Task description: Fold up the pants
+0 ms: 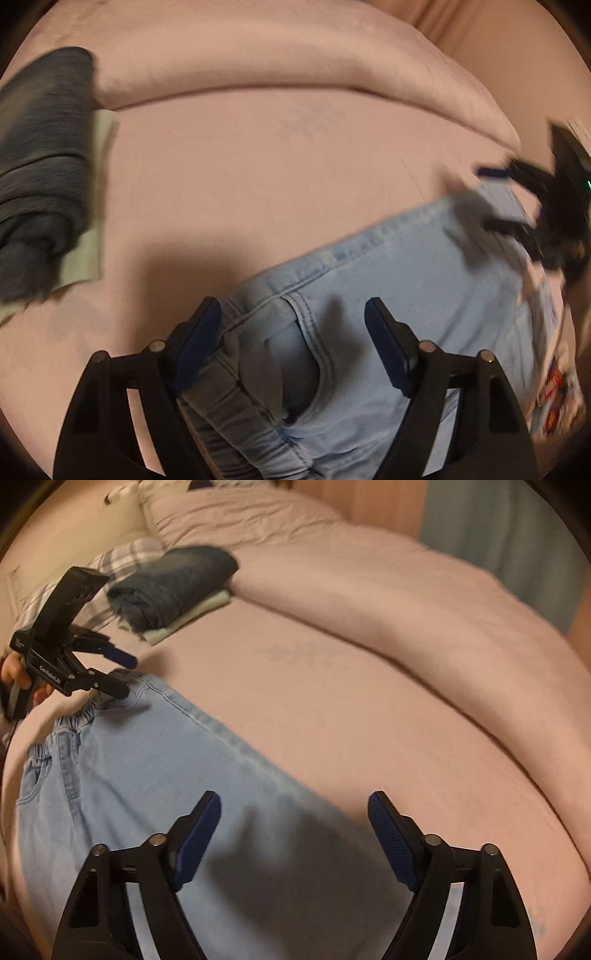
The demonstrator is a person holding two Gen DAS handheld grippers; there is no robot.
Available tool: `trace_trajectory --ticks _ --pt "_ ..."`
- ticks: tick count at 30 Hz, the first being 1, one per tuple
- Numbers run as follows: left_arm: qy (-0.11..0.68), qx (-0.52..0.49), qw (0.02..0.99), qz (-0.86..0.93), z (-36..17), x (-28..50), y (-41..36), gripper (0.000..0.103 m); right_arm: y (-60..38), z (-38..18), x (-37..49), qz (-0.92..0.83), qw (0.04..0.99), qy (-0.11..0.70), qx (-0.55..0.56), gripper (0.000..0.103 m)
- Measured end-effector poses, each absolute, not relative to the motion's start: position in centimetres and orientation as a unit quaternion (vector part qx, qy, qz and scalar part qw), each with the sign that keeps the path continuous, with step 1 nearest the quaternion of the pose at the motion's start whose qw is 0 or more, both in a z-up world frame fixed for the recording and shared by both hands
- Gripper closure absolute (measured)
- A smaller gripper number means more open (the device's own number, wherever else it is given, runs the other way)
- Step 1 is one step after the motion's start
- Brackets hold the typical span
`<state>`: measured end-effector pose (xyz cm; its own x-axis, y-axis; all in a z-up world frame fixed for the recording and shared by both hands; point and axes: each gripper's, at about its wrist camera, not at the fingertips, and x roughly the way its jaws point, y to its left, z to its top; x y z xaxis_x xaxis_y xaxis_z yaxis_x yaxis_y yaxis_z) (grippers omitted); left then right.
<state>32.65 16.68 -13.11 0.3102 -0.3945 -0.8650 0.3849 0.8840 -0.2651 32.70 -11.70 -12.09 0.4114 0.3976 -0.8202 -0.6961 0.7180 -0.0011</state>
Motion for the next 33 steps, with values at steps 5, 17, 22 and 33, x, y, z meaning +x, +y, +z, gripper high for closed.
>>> trace_trajectory --ticks 5,17,22,33 --pt "0.561 0.044 0.781 -0.271 -14.2 34.0 15.5 0.024 -9.1 -14.1 35.8 0.382 0.775 0.465 -0.193 0.021" --pt "0.534 0.111 0.798 -0.258 -13.5 31.2 14.2 0.078 -7.4 -15.1 32.3 0.352 0.754 0.459 -0.311 0.093" --pt "0.537 0.091 0.81 -0.219 -15.0 30.5 14.5 0.076 -6.8 -15.9 33.9 0.315 0.774 0.462 -0.297 0.094" --pt "0.548 0.006 0.809 -0.215 -15.1 29.4 18.0 0.02 -9.8 -12.8 36.5 0.334 0.772 0.494 -0.219 0.05"
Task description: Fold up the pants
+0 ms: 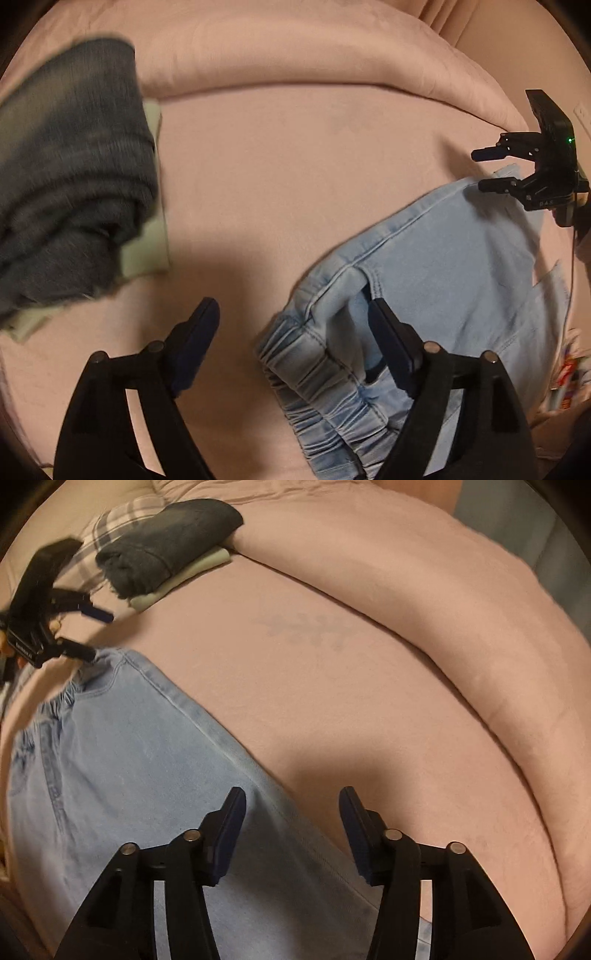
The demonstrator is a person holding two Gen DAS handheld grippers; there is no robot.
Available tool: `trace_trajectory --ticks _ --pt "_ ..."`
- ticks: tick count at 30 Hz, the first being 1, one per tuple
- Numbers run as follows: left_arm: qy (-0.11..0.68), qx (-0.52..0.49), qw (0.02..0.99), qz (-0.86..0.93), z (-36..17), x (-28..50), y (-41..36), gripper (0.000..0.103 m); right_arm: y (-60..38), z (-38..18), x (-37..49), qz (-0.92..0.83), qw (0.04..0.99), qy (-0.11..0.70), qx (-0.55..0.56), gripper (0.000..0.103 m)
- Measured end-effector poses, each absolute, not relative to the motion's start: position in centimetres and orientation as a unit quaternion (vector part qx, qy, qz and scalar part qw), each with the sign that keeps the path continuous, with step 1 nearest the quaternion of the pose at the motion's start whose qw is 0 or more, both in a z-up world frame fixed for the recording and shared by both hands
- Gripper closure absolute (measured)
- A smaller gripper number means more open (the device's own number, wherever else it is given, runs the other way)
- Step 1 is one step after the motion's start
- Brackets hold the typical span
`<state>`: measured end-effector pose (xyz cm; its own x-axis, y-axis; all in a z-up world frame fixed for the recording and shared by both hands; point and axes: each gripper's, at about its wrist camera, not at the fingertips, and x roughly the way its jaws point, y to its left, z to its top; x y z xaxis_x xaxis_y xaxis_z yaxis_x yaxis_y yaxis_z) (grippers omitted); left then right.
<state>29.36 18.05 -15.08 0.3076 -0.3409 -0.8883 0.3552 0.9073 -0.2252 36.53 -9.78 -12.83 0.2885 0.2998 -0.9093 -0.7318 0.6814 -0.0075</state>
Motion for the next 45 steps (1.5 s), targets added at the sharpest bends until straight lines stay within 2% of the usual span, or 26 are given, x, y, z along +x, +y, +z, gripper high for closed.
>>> trace_trajectory --ticks 5,7,10,11,13,16,18,27,30,34,39,41,43,45 --pt "0.576 0.024 0.786 -0.225 -17.8 30.1 16.7 0.025 -9.8 -14.3 39.3 0.35 0.741 0.542 -0.186 0.05" --pt "0.573 0.008 0.776 -0.264 -17.7 30.3 15.5 0.042 -9.5 -15.8 40.0 0.355 0.715 0.576 -0.177 0.05" --pt "0.567 0.073 0.778 -0.26 -18.1 29.0 13.3 0.049 -7.3 -17.0 39.0 0.364 0.708 0.57 -0.203 0.05" --pt "0.567 0.079 0.78 -0.251 -17.8 29.6 12.8 0.056 -7.3 -17.0 38.9 0.361 0.711 0.568 -0.202 0.053" --pt "0.564 0.093 0.789 -0.225 -17.7 29.5 11.5 0.061 -7.0 -16.7 38.3 0.343 0.724 0.555 -0.222 0.074" --pt "0.536 0.131 0.812 -0.192 -16.6 27.8 9.9 0.069 -5.5 -16.0 35.6 0.328 0.736 0.521 -0.282 0.094" --pt "0.515 0.142 0.829 -0.164 -15.7 25.5 8.1 0.072 -4.6 -15.6 33.3 0.301 0.743 0.497 -0.332 0.095" --pt "0.375 0.193 0.9 -0.11 -7.6 13.4 8.2 0.076 -5.0 -6.2 20.7 0.24 0.819 0.367 -0.37 0.096" --pt "0.339 0.235 0.905 -0.108 -7.1 8.6 8.3 0.076 -6.4 -3.8 14.7 0.24 0.838 0.33 -0.362 0.096" --pt "0.298 0.314 0.894 -0.116 -8.7 2.7 7.8 0.077 -5.5 -6.0 6.0 0.243 0.825 0.303 -0.41 0.096" --pt "0.276 0.423 0.853 -0.132 -12.9 -3.7 6.3 0.077 -7.6 -9.8 -1.1 0.26 0.793 0.338 -0.435 0.096" --pt "0.274 0.466 0.83 -0.133 -14.8 -3.4 6.3 0.077 -8.0 -11.7 -2.4 0.258 0.784 0.371 -0.425 0.099" --pt "0.269 0.494 0.82 -0.108 -14.2 -2.5 6.2 0.077 -8.7 -12.7 -1.0 0.24 0.784 0.384 -0.425 0.101" --pt "0.264 0.474 0.836 -0.08 -12.3 0.2 6.7 0.078 -9.1 -11.8 0.7 0.23 0.801 0.382 -0.399 0.101"
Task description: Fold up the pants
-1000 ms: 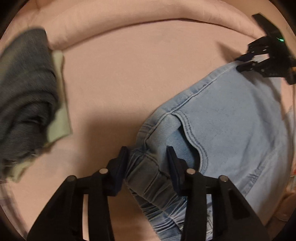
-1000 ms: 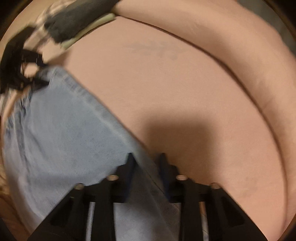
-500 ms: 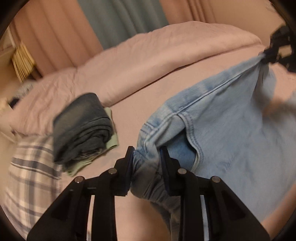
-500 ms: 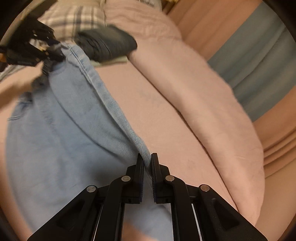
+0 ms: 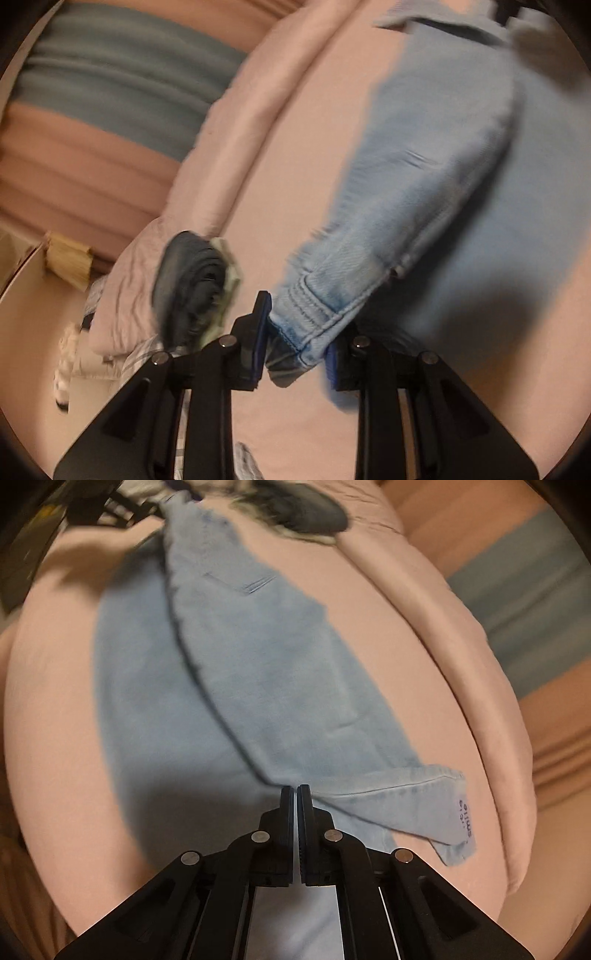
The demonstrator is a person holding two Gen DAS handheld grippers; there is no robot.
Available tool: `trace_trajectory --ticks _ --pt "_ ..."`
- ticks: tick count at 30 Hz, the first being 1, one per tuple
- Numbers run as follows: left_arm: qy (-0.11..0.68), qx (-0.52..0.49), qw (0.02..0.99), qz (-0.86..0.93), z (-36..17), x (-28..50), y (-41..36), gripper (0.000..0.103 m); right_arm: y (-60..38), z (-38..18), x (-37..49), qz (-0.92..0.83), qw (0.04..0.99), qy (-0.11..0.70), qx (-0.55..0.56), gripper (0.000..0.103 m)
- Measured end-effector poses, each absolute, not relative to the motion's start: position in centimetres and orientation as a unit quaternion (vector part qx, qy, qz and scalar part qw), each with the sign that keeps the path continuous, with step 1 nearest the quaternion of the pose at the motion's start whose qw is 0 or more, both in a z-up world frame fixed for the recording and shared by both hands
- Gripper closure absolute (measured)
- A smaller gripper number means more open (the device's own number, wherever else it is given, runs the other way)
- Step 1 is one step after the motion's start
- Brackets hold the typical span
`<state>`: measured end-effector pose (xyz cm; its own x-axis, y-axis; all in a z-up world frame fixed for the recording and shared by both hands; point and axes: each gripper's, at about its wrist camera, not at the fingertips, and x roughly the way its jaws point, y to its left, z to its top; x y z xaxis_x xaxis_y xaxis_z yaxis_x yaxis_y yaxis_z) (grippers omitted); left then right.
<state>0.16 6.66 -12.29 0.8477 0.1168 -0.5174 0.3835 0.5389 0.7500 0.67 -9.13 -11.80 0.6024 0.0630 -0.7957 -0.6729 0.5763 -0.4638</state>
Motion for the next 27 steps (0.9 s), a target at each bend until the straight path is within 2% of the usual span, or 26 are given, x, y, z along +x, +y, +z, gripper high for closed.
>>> trace_trajectory --ticks 3,7,11,16,18,21,22,23,24,27 --pt "0.265 0.406 0.871 -0.076 -9.3 2.4 7.9 0.078 -9.2 -9.6 2.3 0.234 0.819 0.378 -0.362 0.102" --pt "0.252 0.428 0.864 -0.077 -9.6 1.8 8.5 0.078 -8.6 -9.7 0.8 0.263 0.803 0.356 -0.4 0.101" --pt "0.258 0.422 0.865 -0.086 -10.6 0.9 9.2 0.078 -7.8 -10.7 -2.3 0.248 0.817 0.288 -0.434 0.1" --pt "0.267 0.387 0.877 -0.094 -9.8 1.3 10.3 0.077 -5.0 -14.0 -2.2 0.232 0.815 0.24 -0.473 0.092" --pt "0.268 0.379 0.88 -0.096 -9.5 1.5 10.4 0.077 -4.6 -15.2 -1.3 0.194 0.821 0.224 -0.489 0.085" --pt "0.271 0.375 0.881 -0.099 -9.4 1.6 10.4 0.077 -4.8 -16.0 -0.2 0.176 0.826 0.217 -0.49 0.065" --pt "0.271 0.373 0.882 -0.098 -9.5 1.7 10.4 0.077 -4.9 -16.1 0.2 0.173 0.824 0.215 -0.494 0.065" --pt "0.27 0.37 0.883 -0.098 -9.5 1.7 10.5 0.077 -5.1 -16.3 0.6 0.171 0.821 0.228 -0.495 0.074" --pt "0.269 0.368 0.884 -0.099 -9.6 1.7 10.5 0.077 -5.3 -16.3 0.8 0.169 0.821 0.239 -0.49 0.101" --pt "0.269 0.372 0.883 -0.101 -10.0 1.5 10.7 0.077 -6.0 -14.2 0.4 0.168 0.834 0.225 -0.476 0.102"
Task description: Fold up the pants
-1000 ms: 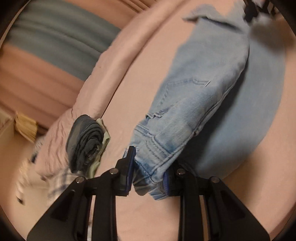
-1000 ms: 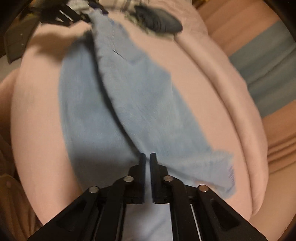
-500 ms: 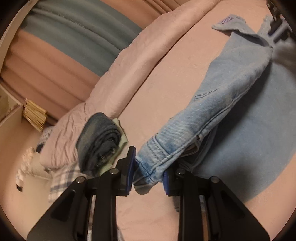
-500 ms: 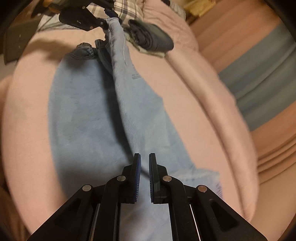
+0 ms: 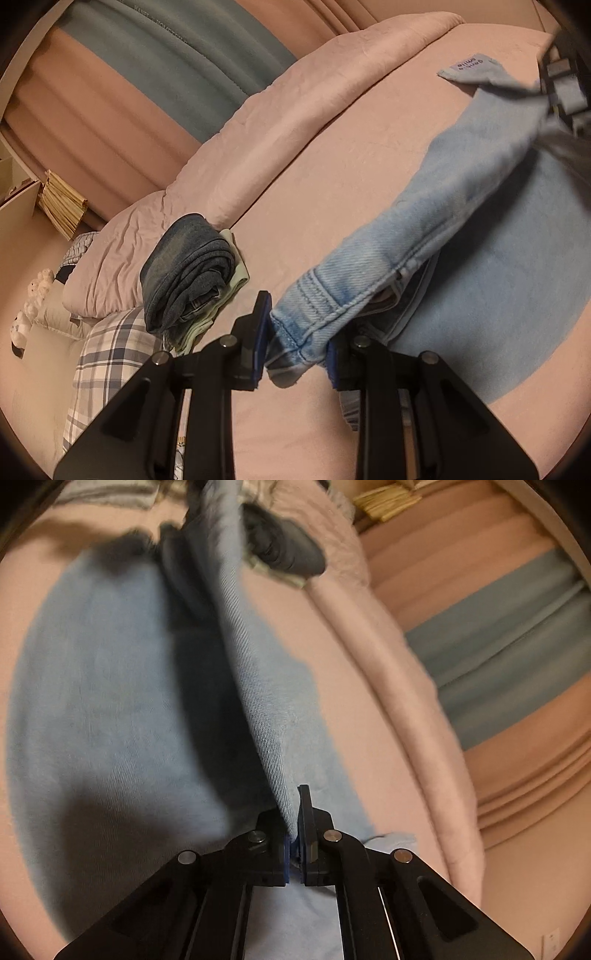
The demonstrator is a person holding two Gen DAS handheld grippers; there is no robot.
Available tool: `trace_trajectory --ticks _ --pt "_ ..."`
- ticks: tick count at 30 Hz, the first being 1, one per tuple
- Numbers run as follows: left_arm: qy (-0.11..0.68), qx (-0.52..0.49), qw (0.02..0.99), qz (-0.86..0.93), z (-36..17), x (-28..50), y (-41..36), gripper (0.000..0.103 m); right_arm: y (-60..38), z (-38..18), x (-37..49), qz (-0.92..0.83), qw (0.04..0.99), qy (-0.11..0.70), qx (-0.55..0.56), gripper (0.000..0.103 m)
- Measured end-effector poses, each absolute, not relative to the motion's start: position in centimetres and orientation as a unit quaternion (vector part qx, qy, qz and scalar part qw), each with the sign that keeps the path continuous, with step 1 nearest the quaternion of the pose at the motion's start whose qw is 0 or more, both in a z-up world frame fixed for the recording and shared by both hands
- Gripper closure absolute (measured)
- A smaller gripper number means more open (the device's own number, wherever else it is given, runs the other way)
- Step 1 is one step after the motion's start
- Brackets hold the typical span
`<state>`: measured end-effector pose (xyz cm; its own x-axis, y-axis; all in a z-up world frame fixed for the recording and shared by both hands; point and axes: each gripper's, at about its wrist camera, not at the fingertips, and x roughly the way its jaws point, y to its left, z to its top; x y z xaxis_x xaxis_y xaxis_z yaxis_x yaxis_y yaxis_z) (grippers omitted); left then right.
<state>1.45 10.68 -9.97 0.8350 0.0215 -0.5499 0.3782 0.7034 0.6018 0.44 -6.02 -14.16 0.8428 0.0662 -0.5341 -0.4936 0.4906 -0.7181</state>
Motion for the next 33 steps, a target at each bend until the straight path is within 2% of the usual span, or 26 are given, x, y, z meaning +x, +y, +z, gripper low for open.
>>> trace_trajectory --ticks 5,7,11,14,25,33 --pt "0.244 0.4 0.876 -0.11 -10.8 -0.8 10.4 0.077 -6.1 -11.4 -2.7 0.141 0.821 0.175 -0.524 0.102" --pt "0.258 0.414 0.864 -0.126 -12.6 -2.0 10.2 0.077 -5.9 -12.9 -3.4 0.156 0.804 0.195 -0.54 0.102" --pt "0.235 0.532 0.803 -0.129 -17.7 -5.6 8.5 0.077 -5.4 -17.4 -5.3 0.193 0.757 0.224 -0.583 0.102" --pt "0.24 0.553 0.785 -0.142 -19.9 -6.8 8.3 0.076 -5.2 -18.4 -5.8 0.199 0.746 0.236 -0.59 0.101" --pt "0.241 0.54 0.795 -0.138 -18.8 -5.1 9.5 0.073 -4.6 -16.5 -8.3 0.211 0.745 0.228 -0.59 0.101" --pt "0.238 0.551 0.789 -0.134 -20.1 -5.8 9.2 0.072 -4.0 -19.6 -10.3 0.218 0.723 0.237 -0.612 0.1"
